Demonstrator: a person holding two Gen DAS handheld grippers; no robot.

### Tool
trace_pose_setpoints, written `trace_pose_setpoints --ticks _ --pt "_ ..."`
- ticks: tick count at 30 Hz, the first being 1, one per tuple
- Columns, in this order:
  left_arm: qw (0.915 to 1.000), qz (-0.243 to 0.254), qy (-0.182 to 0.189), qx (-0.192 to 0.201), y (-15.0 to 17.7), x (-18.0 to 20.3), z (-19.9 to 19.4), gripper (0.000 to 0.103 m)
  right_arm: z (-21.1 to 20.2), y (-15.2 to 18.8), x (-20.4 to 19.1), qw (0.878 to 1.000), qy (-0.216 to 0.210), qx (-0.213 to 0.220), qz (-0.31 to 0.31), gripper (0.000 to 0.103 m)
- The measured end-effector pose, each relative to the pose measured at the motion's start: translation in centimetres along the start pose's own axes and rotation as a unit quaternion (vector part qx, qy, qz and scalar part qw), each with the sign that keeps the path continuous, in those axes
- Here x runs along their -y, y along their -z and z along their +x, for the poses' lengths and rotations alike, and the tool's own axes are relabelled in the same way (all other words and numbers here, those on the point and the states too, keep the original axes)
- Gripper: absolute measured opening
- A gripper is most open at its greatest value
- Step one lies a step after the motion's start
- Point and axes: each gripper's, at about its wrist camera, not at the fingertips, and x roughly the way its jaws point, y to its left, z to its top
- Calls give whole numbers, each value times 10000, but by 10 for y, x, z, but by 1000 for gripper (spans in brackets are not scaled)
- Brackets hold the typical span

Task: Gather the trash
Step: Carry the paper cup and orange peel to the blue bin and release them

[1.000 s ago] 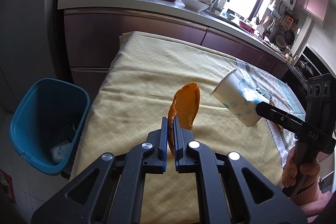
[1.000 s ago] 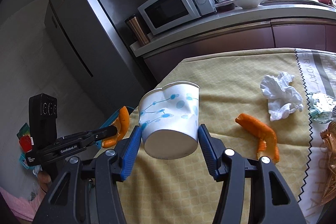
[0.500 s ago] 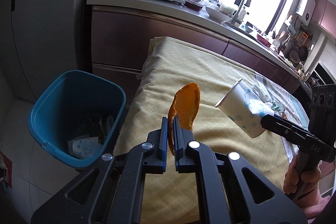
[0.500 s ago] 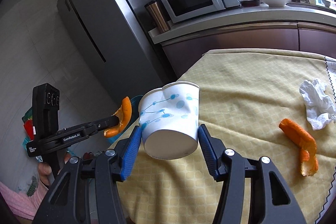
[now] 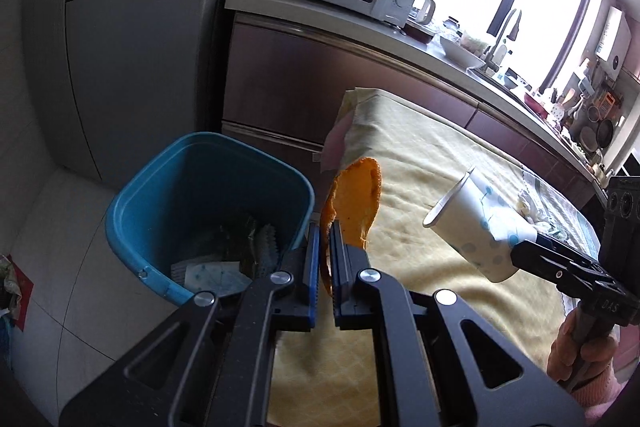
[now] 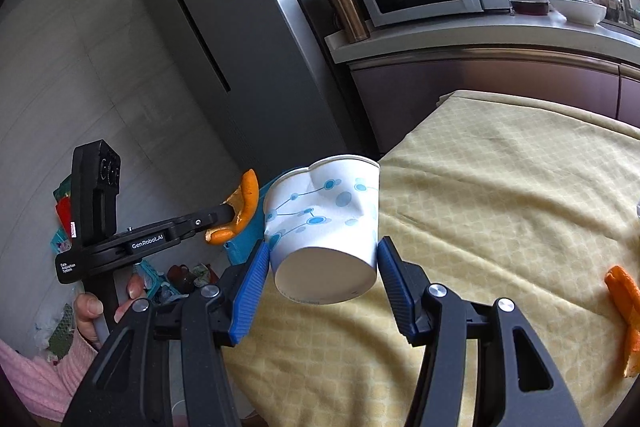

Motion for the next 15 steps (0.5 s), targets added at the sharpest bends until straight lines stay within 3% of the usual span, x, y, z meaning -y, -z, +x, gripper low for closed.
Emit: trace_pose_setpoints --ticks 15 --pt "9989 -263 -394 -45 -2 -35 8 5 52 -16 -30 9977 -253 -501 -381 54"
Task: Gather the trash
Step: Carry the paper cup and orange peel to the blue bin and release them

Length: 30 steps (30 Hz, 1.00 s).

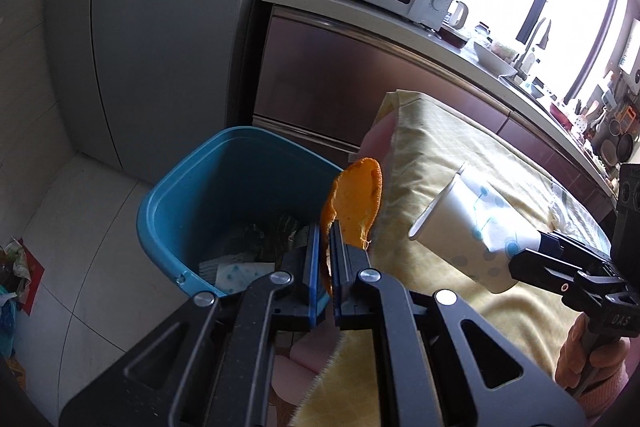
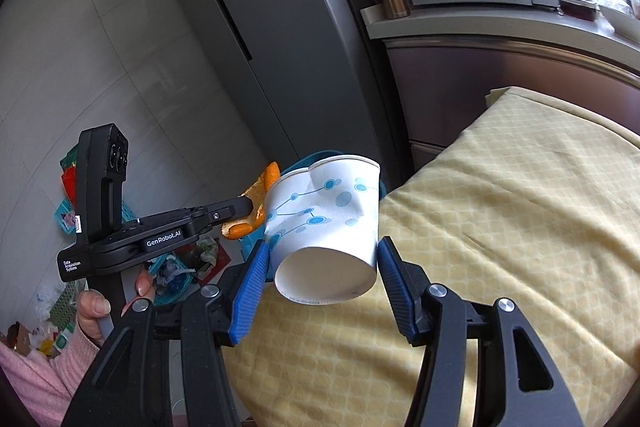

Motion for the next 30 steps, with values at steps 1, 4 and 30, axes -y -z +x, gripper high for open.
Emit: trace_pose_setpoints --ticks 1,4,30 --pt "10000 -23 -24 -5 0 -3 1 5 5 -2 -2 10000 -23 -44 -30 54" --pt "9999 -83 -111 -19 1 -9 4 5 18 -7 -8 9998 -38 -164 -132 54" --pt "9970 -486 -394 -452 3 -49 56 12 89 -22 -47 9959 -11 -813 -407 55"
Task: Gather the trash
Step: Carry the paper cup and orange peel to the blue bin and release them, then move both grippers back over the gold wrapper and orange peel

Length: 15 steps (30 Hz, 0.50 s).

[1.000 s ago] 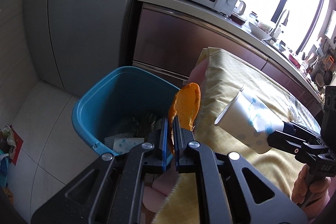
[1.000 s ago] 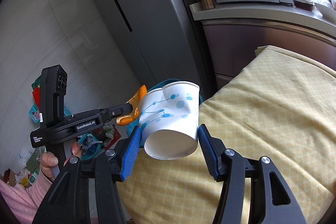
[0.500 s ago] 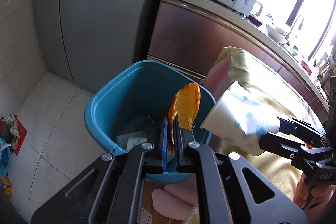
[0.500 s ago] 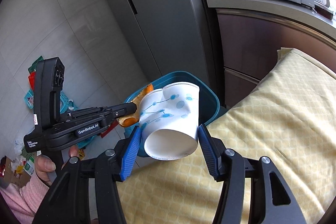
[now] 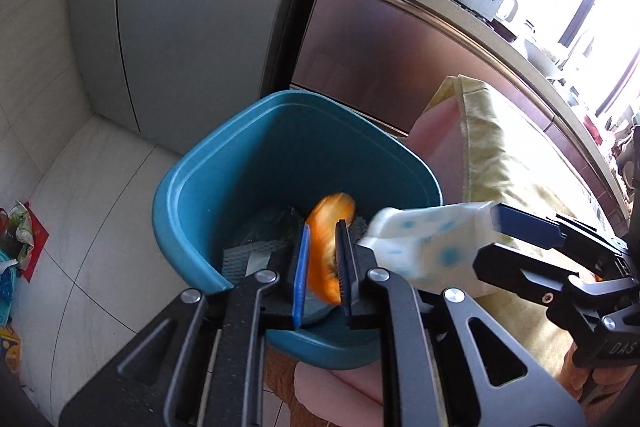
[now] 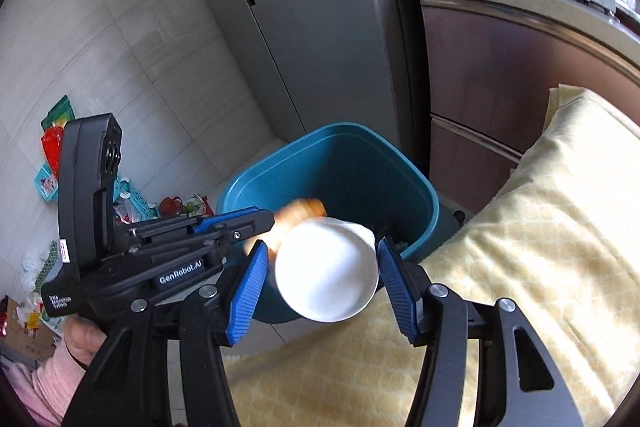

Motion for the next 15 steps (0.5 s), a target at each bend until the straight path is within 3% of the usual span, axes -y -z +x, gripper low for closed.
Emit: trace_pose_setpoints --ticks 2,8,15 --pt "10000 -12 42 -19 0 0 2 15 0 1 0 10000 8 2 35 59" --pt "9999 21 90 56 1 4 -1 16 -11 6 5 9999 -16 89 145 60" --pt "9976 462 341 385 5 35 -23 24 -57 25 13 9987 -53 470 181 60"
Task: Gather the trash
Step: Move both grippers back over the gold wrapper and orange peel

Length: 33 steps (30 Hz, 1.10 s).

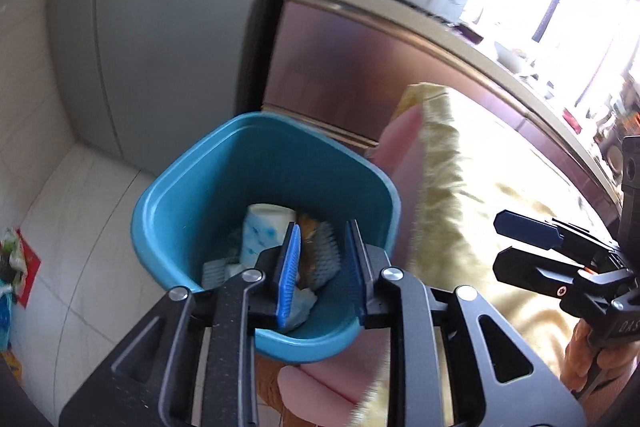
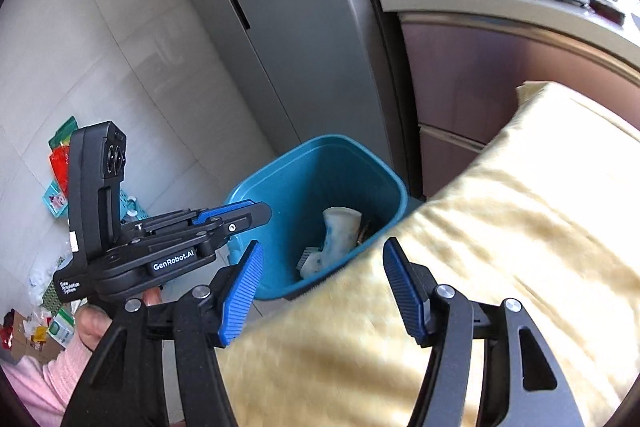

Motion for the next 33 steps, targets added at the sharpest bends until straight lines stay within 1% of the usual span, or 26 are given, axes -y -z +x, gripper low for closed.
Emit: trace_pose_setpoints --ticks 2,7,8,11,15,17,21,24,28,31,33 --pt "9997 175 139 96 1 14 -7 30 -16 5 4 9999 32 118 3 60" --pt "9957 726 536 213 6 62 -16 38 -63 22 22 9984 258 482 124 60" --pt "9941 846 650 213 8 74 -17 40 -71 25 26 9979 313 542 166 60" --pt "9885 1129 997 156 14 105 -15 42 -97 39 37 9954 519 742 301 60" --pt "9789 1502 1388 -26 24 149 -7 42 -129 59 54 9904 844 953 538 60" --pt "9740 1675 1520 -109 30 171 -3 42 -142 69 65 9870 1001 1045 700 60" --pt "9622 2006 1821 -281 42 215 5 43 -174 92 93 9768 1371 1242 1079 60" --pt "9535 2191 2024 -440 49 245 12 44 -195 107 108 9669 1702 1370 1316 60" --pt "9431 2358 2248 -662 63 278 19 48 -219 129 126 9525 2172 1487 1533 60" --pt "9357 2508 2350 -802 72 303 25 50 -233 145 142 9395 2548 1518 1711 60" --pt "9327 2580 2362 -875 76 317 30 54 -244 157 155 9308 2732 1532 1885 60"
